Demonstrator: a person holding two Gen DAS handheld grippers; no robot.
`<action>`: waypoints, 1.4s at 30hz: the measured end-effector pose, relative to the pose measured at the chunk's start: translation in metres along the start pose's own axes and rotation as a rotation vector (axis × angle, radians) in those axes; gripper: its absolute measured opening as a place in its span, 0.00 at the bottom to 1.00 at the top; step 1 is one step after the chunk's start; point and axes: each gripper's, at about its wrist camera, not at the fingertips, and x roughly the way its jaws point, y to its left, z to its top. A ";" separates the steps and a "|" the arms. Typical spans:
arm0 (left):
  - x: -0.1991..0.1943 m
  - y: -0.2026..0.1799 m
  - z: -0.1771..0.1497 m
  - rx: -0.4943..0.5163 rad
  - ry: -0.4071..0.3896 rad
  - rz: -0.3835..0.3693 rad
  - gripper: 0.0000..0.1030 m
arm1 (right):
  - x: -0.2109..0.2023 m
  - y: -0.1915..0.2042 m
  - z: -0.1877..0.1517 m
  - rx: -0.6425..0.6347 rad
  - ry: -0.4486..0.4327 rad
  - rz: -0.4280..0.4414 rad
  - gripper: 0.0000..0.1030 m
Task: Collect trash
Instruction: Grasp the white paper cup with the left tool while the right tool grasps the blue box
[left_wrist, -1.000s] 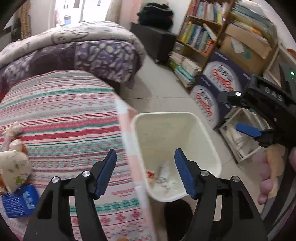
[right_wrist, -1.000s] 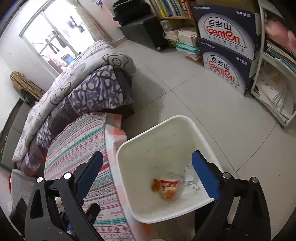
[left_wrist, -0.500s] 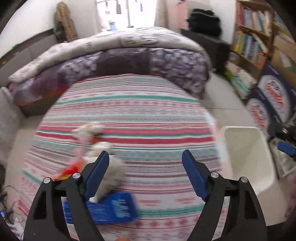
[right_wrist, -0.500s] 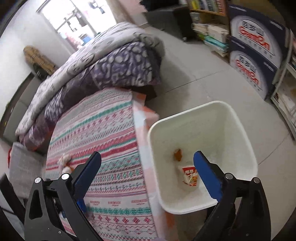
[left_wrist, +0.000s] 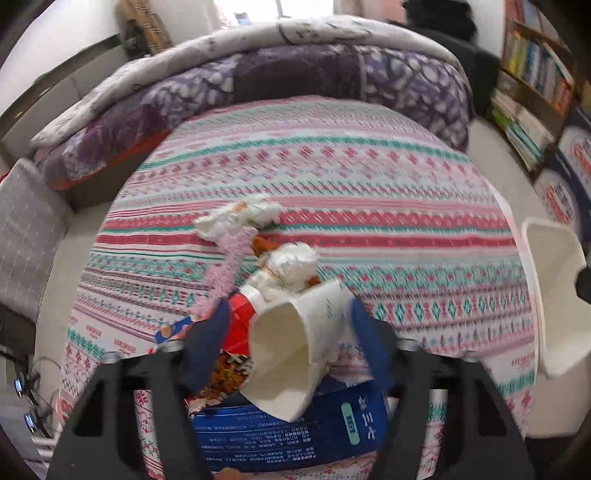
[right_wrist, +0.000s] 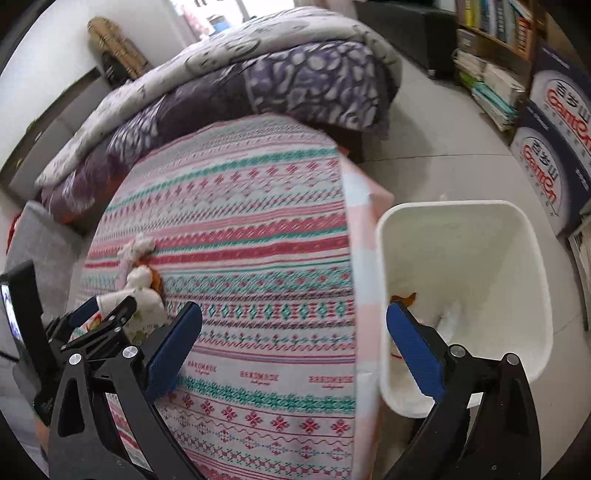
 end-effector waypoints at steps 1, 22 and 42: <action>0.000 -0.001 -0.002 0.014 -0.002 -0.004 0.48 | 0.003 0.004 -0.001 -0.008 0.008 0.001 0.93; -0.099 0.116 -0.013 -0.296 -0.165 -0.192 0.16 | 0.045 0.164 -0.057 -0.690 0.060 0.129 0.93; -0.086 0.194 -0.048 -0.463 -0.084 -0.149 0.16 | 0.100 0.240 -0.131 -1.107 0.219 0.140 0.92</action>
